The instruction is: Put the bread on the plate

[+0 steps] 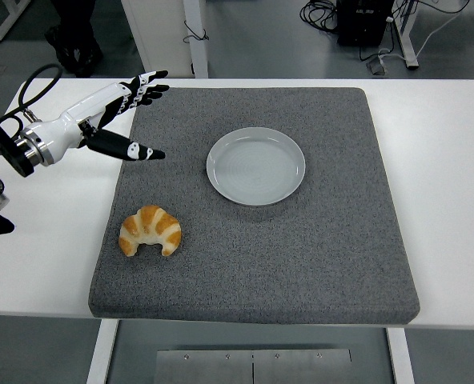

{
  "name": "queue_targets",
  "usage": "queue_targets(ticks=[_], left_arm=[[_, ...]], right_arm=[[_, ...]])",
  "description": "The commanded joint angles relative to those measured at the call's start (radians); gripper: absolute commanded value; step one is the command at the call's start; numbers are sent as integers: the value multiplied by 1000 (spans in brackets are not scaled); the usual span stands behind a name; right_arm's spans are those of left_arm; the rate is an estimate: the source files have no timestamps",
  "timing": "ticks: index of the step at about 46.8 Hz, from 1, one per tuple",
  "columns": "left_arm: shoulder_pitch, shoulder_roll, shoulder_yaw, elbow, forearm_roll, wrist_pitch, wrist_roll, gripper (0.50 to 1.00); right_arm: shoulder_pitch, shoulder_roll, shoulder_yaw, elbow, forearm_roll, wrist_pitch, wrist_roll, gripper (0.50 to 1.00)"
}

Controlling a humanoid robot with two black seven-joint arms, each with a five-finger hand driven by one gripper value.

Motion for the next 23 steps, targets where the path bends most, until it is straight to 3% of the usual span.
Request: queue_targets(ticks=[1,23], left_arm=[[4,3,7,-4,12,0,0,978],[1,65,90,-30,165,0,-1,977]], right_arm=[[0,0,1,0,0,0,0,1000],[0,0,1,0,0,0,-2,1000]])
